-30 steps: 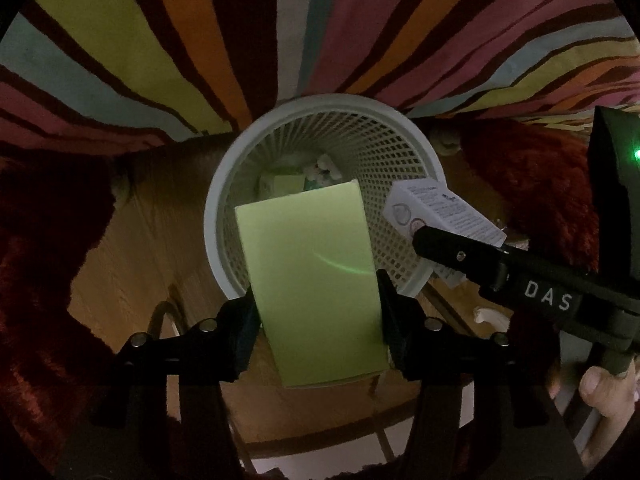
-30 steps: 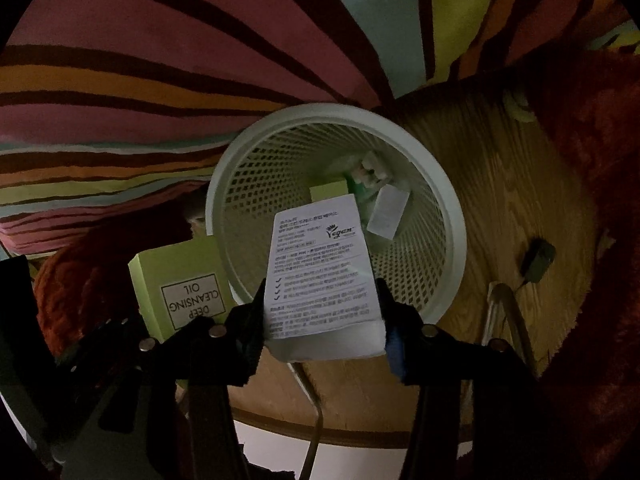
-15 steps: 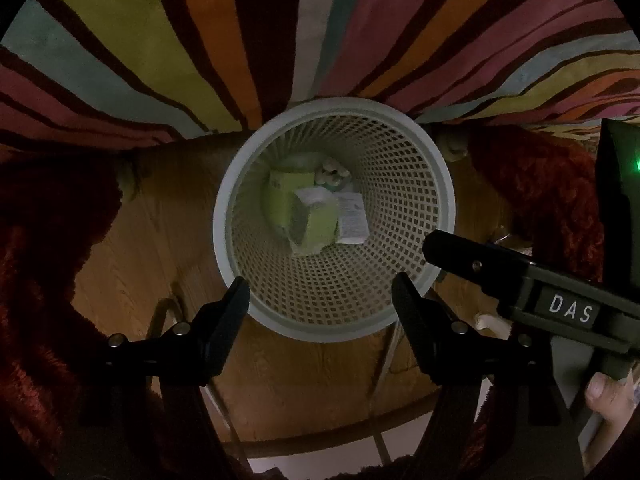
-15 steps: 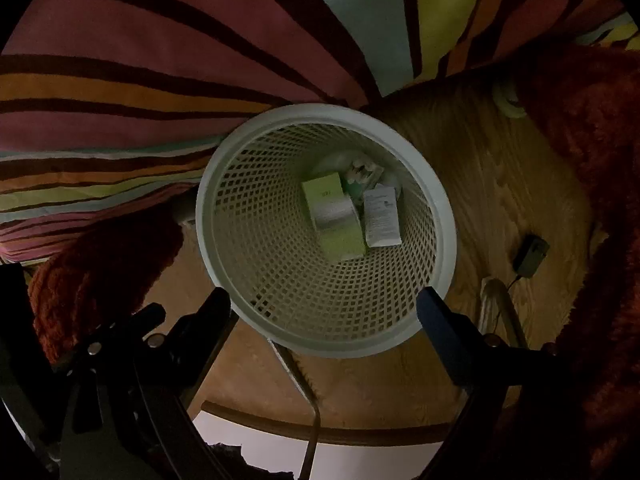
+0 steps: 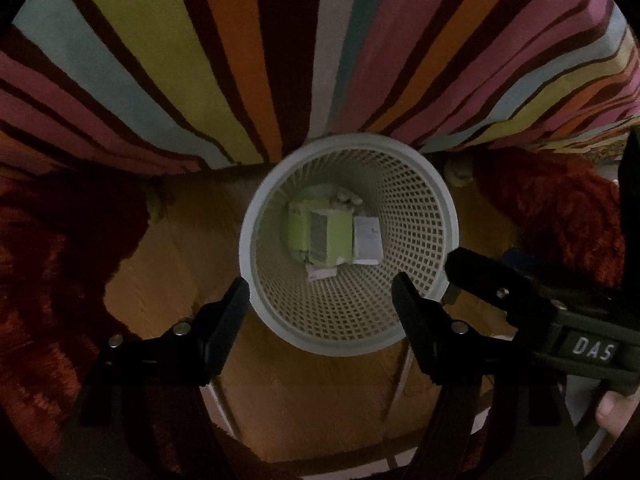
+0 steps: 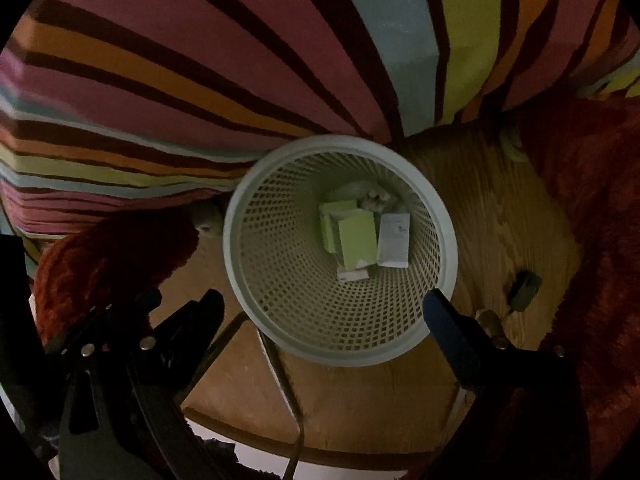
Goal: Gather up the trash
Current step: 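Move both tools back toward the white packs on the bed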
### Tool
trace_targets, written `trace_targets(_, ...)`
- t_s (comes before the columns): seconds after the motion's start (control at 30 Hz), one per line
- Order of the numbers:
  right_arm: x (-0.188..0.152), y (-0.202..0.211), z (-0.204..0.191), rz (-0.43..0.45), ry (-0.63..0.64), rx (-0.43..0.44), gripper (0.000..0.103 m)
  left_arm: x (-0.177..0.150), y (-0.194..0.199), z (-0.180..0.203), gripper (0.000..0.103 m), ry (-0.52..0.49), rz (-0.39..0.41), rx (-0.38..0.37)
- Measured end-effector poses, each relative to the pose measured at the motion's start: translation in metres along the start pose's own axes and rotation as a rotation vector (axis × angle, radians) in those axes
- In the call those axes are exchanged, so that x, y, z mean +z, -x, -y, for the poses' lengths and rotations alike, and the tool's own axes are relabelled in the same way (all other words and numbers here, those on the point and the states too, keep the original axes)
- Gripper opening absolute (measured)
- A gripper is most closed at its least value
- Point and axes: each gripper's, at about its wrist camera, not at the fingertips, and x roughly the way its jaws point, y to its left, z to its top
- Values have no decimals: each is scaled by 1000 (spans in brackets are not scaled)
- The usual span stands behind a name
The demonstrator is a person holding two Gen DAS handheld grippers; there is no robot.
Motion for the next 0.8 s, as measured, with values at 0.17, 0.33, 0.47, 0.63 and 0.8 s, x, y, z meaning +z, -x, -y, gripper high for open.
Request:
trace_targets(0.17, -6, 29, -9, 103, 50, 18, 95, -4, 22, -6, 72, 10, 78, 4)
trace_targets(0.33, -5, 60, -20, 238, 117, 12, 95, -7, 46, -9, 72, 4, 155, 0)
trace_targets(0.47, -2, 90, -28, 365, 163, 14, 95, -9, 70, -12, 72, -16, 231, 0)
trace_targets(0.63, 6, 135, -39, 547, 213, 7, 95, -3, 104, -21, 72, 2, 339, -15)
trace_targets(0.8, 24, 168, -54, 678, 285, -11, 95, 15, 139, -28, 72, 20, 432, -15)
